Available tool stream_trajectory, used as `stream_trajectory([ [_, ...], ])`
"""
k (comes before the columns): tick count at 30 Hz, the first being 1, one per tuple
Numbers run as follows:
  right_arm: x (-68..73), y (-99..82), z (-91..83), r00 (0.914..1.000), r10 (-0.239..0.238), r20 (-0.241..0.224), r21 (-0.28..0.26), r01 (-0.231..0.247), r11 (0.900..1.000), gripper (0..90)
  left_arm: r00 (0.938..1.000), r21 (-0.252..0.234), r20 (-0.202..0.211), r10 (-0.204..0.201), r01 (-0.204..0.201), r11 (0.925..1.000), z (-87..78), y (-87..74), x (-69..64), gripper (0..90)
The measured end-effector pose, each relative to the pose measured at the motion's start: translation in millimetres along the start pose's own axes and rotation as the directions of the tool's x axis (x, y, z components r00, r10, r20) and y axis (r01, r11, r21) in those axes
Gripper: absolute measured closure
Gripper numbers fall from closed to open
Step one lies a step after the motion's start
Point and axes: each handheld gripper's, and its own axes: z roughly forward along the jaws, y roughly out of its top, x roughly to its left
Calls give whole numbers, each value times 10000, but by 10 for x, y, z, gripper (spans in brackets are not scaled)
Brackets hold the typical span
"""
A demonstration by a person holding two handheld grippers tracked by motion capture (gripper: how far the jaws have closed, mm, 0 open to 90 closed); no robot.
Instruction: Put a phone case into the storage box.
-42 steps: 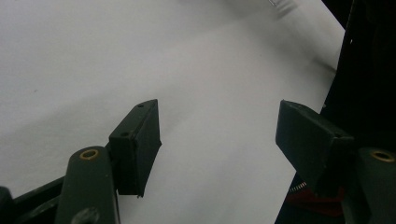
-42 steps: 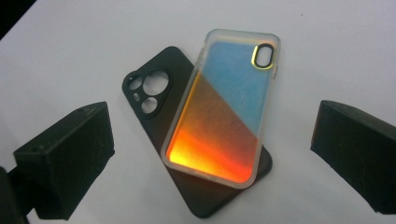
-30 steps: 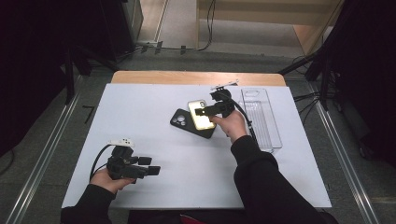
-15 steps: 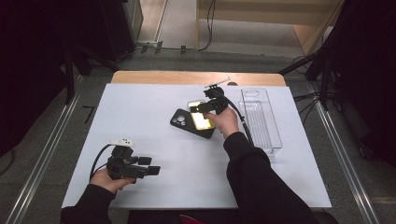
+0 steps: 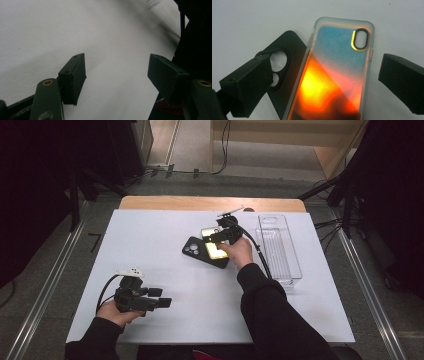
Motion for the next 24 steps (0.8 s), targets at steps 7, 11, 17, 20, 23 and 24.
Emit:
stream_trajectory([
  [7,-13,-23,66,9998,13,204,150,-16,9999,0,10000,-3,4,6,-6,10000,-2,-1,3,305],
  [11,-25,-36,86,9997,89,247,237,-94,9997,0,10000,-12,16,0,0,10000,0,-1,4,305],
  [17,-28,-69,153,9993,78,358,449,-94,9989,0,10000,11,7,5,-5,10000,0,-1,2,305],
  [20,-21,-88,196,9989,129,446,590,-155,9981,0,10000,-8,15,-6,6,10000,1,-1,3,305],
  [23,-14,-97,215,9987,21,502,613,-52,9981,0,10000,9,9,9,-9,10000,2,0,3,305],
  [24,-5,-98,215,9984,14,560,656,-51,9978,0,10000,7,10,15,-15,10000,2,0,3,305],
])
